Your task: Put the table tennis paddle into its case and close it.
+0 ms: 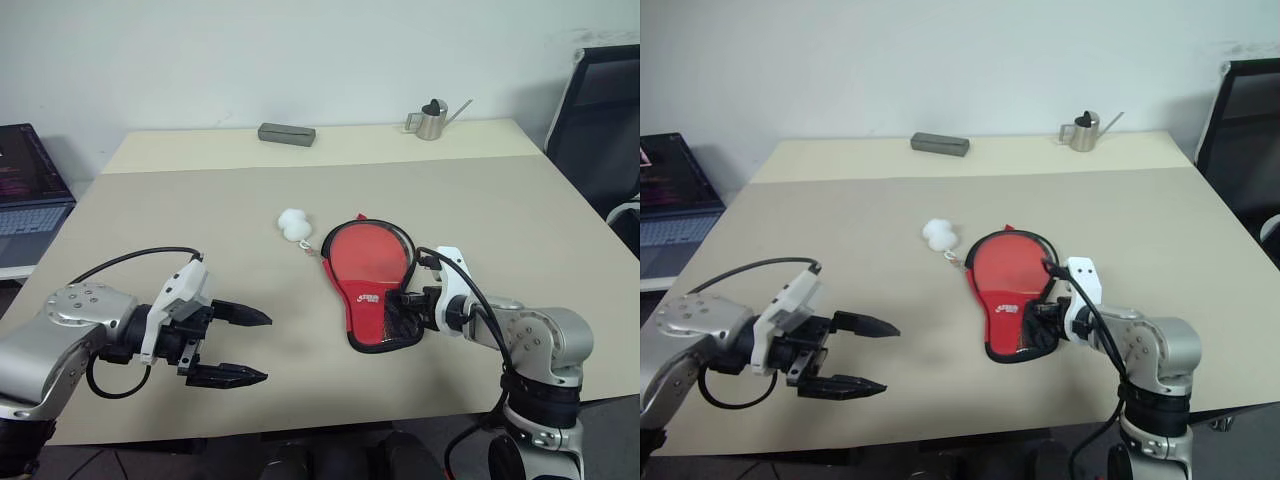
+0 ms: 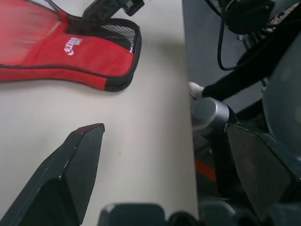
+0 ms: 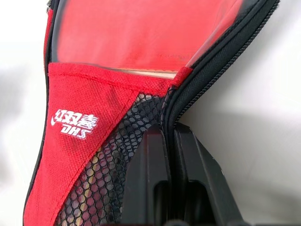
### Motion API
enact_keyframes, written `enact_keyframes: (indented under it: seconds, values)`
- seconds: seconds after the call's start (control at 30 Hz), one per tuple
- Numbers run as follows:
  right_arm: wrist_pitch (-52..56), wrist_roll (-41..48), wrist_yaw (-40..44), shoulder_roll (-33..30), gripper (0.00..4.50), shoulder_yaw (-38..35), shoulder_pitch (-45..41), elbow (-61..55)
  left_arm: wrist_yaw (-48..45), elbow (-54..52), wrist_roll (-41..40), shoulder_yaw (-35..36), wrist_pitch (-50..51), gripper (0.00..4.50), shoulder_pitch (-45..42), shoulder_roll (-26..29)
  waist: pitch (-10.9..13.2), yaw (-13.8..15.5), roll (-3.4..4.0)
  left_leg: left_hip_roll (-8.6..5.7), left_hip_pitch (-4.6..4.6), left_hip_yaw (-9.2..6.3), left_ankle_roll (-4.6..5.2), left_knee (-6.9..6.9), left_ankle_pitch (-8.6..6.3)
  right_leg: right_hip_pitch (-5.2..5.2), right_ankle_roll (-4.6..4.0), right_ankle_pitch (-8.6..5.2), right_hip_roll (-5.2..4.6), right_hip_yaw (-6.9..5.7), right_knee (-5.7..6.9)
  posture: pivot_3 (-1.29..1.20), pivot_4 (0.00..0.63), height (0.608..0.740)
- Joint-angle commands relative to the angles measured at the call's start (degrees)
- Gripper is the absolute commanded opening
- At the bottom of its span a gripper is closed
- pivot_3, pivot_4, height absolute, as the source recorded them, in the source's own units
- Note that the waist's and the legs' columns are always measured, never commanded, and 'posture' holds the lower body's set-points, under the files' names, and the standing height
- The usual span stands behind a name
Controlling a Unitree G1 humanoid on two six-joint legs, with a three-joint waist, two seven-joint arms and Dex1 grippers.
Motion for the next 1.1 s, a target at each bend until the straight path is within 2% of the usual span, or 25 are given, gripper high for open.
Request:
enact_keyframes:
  seconds: [0.03,0.63,0.97,1.1]
  values:
    - [1.13,5.83,-2.13,0.76,0.04,-0.09,2.79,-3.75,-1.35,-2.54,-1.04,0.16,-0.53,4.50,0.22,1.35,0.00,0.05,0.00,0.00,0.00,0.00,0.00,0.00,0.00,0.00,-0.01,0.00,0.00,0.00,0.00,0.00,0.150,0.740]
    - [1.13,36.08,-22.87,-5.91,0.04,-5.08,15.82,-9.52,-3.73,-3.73,-1.97,-3.47,-0.06,4.50,-0.66,2.38,-0.01,0.33,-0.01,0.00,0.01,0.00,0.00,-0.05,-0.01,0.08,-0.01,-0.06,0.00,-0.05,-0.09,0.00,0.150,0.740]
    - [1.04,49.16,-33.41,-8.84,0.04,-5.97,15.45,-6.94,-3.10,-3.17,-1.57,-4.01,-1.33,4.50,-0.49,1.99,-0.01,0.48,-0.02,0.00,0.00,0.02,0.01,-0.07,-0.01,0.10,-0.01,-0.07,0.01,-0.08,-0.14,0.00,0.150,0.740]
    - [-3.92,58.07,-39.35,-12.82,0.04,-3.07,16.86,-6.11,-2.68,-3.55,-1.82,-3.63,-1.53,4.50,0.30,1.98,-0.01,0.51,-0.02,0.00,-0.02,0.02,0.01,-0.06,-0.01,0.10,-0.01,-0.07,0.00,-0.07,-0.14,0.00,0.150,0.740]
